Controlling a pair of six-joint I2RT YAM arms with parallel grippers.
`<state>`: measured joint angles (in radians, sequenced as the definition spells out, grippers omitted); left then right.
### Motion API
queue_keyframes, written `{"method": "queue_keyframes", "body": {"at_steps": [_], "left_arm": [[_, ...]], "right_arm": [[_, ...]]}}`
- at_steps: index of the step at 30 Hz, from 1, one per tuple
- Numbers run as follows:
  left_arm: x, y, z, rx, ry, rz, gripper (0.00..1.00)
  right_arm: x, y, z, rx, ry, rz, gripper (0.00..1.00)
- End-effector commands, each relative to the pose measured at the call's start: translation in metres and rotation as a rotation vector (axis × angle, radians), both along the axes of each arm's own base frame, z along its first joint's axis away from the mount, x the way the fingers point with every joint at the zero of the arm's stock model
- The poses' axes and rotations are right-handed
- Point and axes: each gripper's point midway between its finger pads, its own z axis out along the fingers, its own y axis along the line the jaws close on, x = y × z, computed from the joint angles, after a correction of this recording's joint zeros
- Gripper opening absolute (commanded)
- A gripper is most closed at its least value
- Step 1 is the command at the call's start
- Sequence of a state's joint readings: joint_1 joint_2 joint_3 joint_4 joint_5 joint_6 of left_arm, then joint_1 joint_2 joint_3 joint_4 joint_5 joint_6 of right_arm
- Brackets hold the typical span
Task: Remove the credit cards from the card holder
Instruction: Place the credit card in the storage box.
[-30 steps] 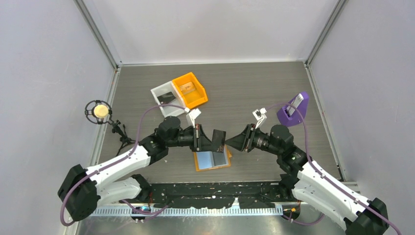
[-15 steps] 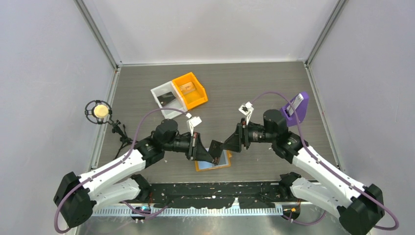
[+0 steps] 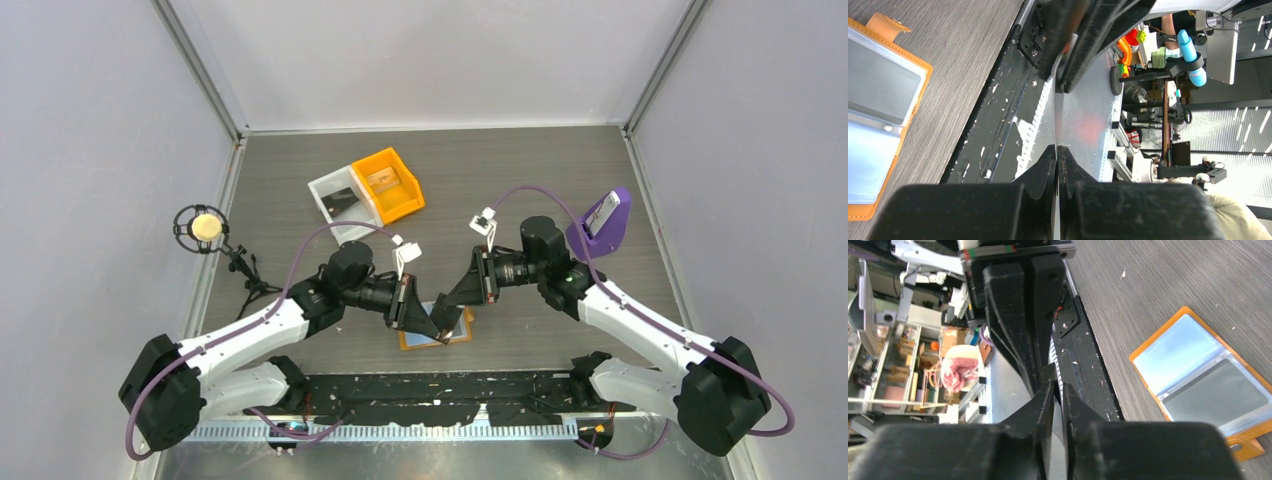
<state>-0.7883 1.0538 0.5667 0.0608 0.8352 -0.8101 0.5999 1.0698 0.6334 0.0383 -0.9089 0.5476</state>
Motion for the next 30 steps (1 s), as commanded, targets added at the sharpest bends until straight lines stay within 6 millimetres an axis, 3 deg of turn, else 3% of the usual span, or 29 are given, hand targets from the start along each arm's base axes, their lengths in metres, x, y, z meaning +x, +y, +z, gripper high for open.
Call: {"method": "queue_keyframes", "body": {"at_steps": [1, 5, 9, 12, 16, 22, 30], "left_arm": [[0.000, -0.004, 0.011, -0.041, -0.031, -0.027, 0.10], [0.024, 0.002, 0.020, -0.017, -0.082, 0.117, 0.40], [0.051, 0.013, 0.049, -0.055, -0.165, 0.281, 0.56], [0.059, 0.019, 0.061, -0.053, -0.212, 0.339, 0.64], [0.064, 0.017, 0.071, -0.072, -0.227, 0.358, 0.69], [0.073, 0.014, 0.079, -0.134, -0.217, 0.412, 0.71], [0.082, 0.016, 0.090, -0.181, -0.217, 0.480, 0.66]], "right_arm": [[0.001, 0.004, 0.024, 0.080, -0.068, 0.009, 0.08], [0.012, 0.008, 0.043, 0.132, -0.029, -0.079, 0.05], [0.029, 0.008, 0.064, 0.229, -0.008, -0.211, 0.05], [0.042, 0.008, 0.084, 0.329, -0.003, -0.294, 0.05], [0.060, 0.003, 0.099, 0.419, 0.047, -0.415, 0.05], [0.082, -0.006, 0.105, 0.502, 0.096, -0.553, 0.05], [0.087, -0.012, 0.104, 0.546, 0.130, -0.608, 0.05]]}}
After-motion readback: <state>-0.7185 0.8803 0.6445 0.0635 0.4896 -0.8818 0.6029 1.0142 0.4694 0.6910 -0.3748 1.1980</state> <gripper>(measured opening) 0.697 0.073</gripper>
